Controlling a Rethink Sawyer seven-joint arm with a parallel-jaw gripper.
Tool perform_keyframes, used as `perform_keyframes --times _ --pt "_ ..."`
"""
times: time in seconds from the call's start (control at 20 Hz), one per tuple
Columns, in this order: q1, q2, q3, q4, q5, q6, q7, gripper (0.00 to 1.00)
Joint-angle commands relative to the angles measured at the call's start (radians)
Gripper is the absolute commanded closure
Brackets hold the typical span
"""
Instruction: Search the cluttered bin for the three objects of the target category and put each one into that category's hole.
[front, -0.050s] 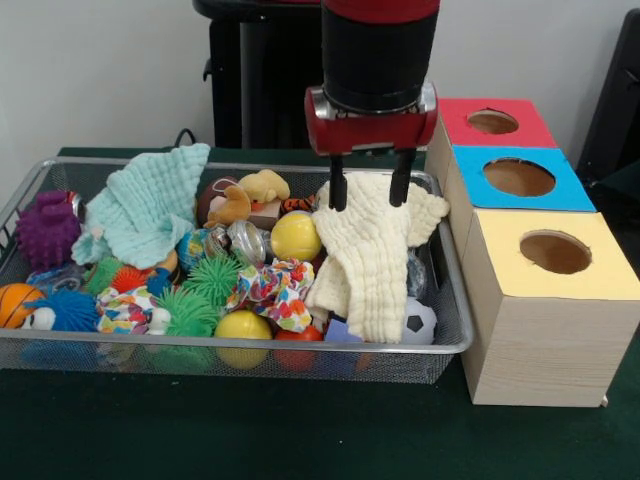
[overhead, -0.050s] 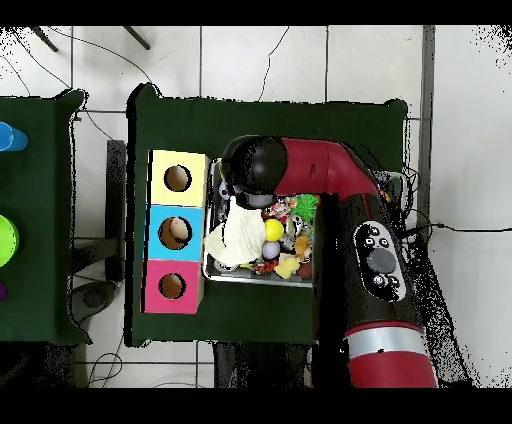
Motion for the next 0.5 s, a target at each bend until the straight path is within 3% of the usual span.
perform_keyframes --times 0.05,0.5 --pt "-0.010 0.111 0.001 0.016 -0.093 -0.081 -0.007 0.00" --pt "-0.011 0.136 -0.017 -0.052 -0.168 -0.031 -0.022 0.00"
